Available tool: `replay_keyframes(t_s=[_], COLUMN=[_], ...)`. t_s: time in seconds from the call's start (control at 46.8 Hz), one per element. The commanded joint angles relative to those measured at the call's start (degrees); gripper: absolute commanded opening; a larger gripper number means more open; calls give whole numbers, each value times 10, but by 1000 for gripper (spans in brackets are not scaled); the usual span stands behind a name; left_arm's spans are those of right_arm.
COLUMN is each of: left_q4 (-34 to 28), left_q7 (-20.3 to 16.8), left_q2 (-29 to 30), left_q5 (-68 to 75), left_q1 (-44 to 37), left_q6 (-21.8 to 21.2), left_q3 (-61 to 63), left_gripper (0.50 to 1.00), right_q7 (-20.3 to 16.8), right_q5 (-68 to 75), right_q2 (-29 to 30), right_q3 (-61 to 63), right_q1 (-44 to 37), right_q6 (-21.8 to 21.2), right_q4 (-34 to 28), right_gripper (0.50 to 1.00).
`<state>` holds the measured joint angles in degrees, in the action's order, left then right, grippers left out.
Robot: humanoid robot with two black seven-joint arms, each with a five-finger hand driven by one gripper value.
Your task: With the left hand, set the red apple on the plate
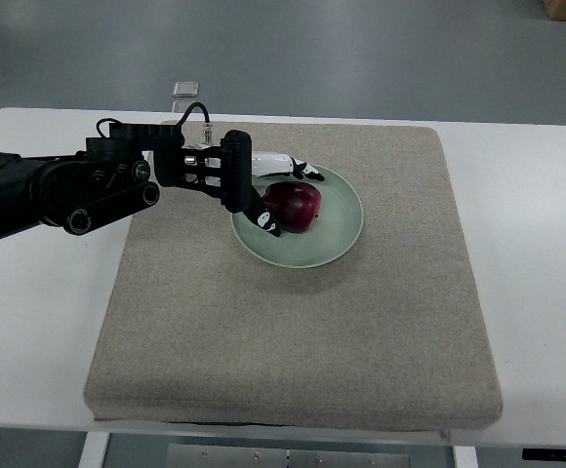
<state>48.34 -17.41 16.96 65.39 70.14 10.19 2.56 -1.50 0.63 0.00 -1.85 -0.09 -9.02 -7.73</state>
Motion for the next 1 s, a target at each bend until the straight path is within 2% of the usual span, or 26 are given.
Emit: replay_keyframes(t_s=[0.0,0.235,0.47,0.854,0.983], left_q4=[-1,-21,-77,-120,-141], left_q7=[0,-3,-8,-7,-7], left_q2=[0,0,0,0,0], left_q5=[0,-4,-24,-141,-220], left_q1=[1,0,0,3,3], left_q6=[0,-1,-2,-4,-43], left_q3=[0,-1,-10,-55,-62], left_gripper=[960,962,964,984,984], right_q7=[0,0,0,0,0], right_q5=[0,1,0,0,0], right_q2=[0,0,0,0,0], right_q3=[0,0,0,0,0], right_q1=[0,0,0,0,0], right_q6=[0,0,0,0,0], right_q4=[0,0,0,0,0], right_gripper=[932,930,930,930,932])
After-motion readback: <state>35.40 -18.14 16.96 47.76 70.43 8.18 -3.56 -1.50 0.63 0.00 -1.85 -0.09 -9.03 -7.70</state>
